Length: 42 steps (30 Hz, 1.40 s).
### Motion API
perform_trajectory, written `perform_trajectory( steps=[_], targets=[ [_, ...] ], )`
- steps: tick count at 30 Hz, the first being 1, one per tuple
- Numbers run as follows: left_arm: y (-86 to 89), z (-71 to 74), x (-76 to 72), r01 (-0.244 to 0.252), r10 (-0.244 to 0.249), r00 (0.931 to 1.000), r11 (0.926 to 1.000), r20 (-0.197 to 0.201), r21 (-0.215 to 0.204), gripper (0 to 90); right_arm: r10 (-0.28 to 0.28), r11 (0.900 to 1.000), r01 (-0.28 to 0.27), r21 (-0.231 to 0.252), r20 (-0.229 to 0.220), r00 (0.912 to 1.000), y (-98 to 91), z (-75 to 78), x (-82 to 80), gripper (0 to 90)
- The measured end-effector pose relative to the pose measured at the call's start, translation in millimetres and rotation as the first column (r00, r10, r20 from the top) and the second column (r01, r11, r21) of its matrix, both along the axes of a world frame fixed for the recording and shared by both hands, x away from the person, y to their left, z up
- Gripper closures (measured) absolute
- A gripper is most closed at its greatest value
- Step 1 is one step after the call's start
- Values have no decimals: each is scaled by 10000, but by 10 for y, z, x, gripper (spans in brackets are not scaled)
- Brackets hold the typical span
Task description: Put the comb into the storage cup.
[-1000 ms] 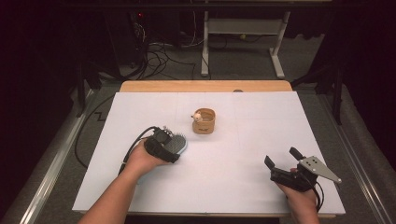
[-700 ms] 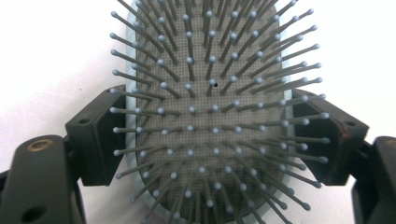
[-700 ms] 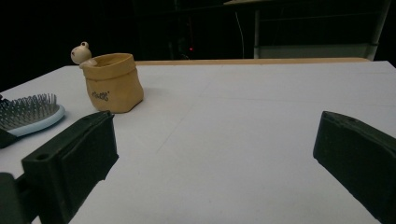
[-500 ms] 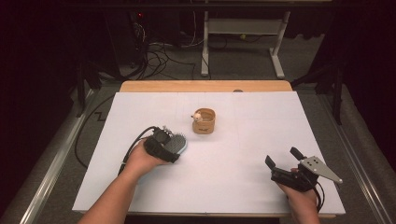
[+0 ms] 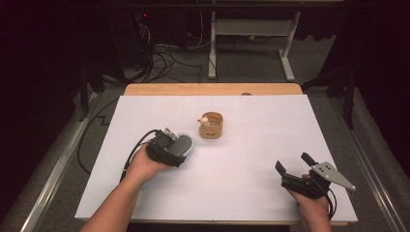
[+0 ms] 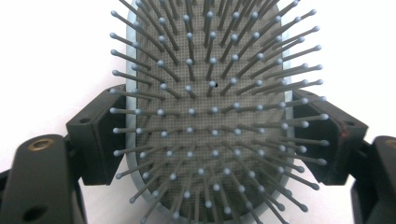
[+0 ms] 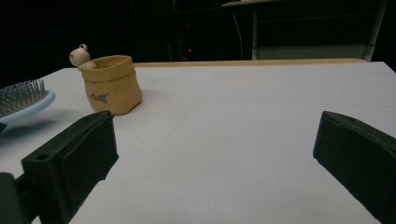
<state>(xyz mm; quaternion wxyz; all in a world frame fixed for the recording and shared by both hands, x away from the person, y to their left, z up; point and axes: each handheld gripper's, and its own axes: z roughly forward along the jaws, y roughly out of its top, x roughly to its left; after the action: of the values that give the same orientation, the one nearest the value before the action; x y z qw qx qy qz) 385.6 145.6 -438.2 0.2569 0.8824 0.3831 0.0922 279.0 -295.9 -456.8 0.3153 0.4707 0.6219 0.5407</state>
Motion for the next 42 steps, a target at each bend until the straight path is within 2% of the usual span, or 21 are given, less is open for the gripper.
perform_trajectory(
  steps=[10,17,22,23,27,32,34,42],
  targets=[
    [31,64,-70,94,-66,9986,9986,532,-517,202,-13,10000,14,48,-12,10000,-2,-1,-1,4],
    [133,73,-101,-257,351,9956,9940,865,-1067,202,-19,10000,19,66,-16,10000,-5,-3,-1,3],
    [207,105,-133,-272,429,9938,9883,1025,-1501,202,-22,10000,22,77,-32,10000,-3,-5,0,3],
    [219,112,-144,-365,546,9917,9876,1162,-1527,202,-22,10000,22,77,-32,10000,-3,-5,0,3],
    [296,138,-171,-397,669,9887,9798,1340,-1960,202,-20,10000,20,74,-5,10000,-4,-4,-2,3],
    [394,165,-216,-532,976,9797,9689,1753,-2418,202,-37,10000,37,75,17,10000,-8,-1,-5,3],
    [417,168,-234,-591,1093,9760,9655,1885,-2534,202,-23,10000,23,73,37,10000,-4,3,-6,4],
    [468,146,-283,-549,1249,9681,9516,2170,-3024,202,-3,10000,3,18,97,10000,6,13,-14,3]
  ],
)
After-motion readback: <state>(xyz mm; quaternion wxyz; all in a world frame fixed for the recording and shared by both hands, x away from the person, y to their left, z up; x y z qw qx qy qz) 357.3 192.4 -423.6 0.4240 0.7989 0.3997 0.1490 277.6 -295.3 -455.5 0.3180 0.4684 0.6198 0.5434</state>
